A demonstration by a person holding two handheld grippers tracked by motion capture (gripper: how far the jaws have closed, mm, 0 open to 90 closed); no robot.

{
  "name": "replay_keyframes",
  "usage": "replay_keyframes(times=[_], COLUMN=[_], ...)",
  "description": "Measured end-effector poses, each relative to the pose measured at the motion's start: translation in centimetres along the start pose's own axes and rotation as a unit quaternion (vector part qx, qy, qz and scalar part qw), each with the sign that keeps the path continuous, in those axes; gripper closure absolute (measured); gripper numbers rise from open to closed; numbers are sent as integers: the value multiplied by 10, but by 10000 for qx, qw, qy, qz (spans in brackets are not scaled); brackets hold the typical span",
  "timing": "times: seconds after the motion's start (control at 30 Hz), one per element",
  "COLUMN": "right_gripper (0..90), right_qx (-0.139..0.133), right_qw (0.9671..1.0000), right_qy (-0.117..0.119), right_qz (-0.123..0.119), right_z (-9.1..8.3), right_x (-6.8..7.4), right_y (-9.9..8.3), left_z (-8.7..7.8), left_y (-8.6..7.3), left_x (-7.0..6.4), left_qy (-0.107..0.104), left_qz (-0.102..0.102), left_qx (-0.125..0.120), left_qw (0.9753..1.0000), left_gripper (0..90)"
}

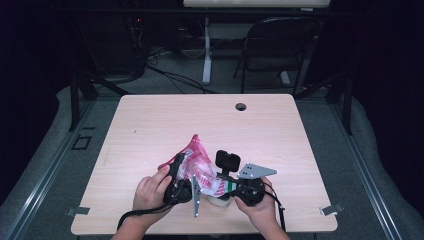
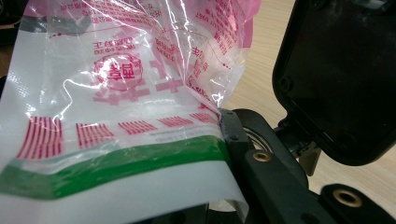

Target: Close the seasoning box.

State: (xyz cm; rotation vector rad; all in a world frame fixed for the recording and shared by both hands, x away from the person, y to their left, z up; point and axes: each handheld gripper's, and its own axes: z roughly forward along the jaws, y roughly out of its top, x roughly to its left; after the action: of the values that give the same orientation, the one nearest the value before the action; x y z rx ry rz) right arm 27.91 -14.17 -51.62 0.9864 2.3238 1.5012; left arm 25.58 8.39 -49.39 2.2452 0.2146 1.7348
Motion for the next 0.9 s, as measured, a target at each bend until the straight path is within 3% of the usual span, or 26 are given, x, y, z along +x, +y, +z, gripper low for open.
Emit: replay_keyframes(times=[0.9], right_gripper=[900], right_qx=[-59], right_qw=[10000], right_qy=[-11], right_qz=[24], right_z=[-2], right_x=[-1], right_y=[1], left_z=[4], left_y=[-6], left_x=[-2], left_qy=[-183], left_qz=[-184], left_qx=[54], left_qw=[9996], left_gripper=[661])
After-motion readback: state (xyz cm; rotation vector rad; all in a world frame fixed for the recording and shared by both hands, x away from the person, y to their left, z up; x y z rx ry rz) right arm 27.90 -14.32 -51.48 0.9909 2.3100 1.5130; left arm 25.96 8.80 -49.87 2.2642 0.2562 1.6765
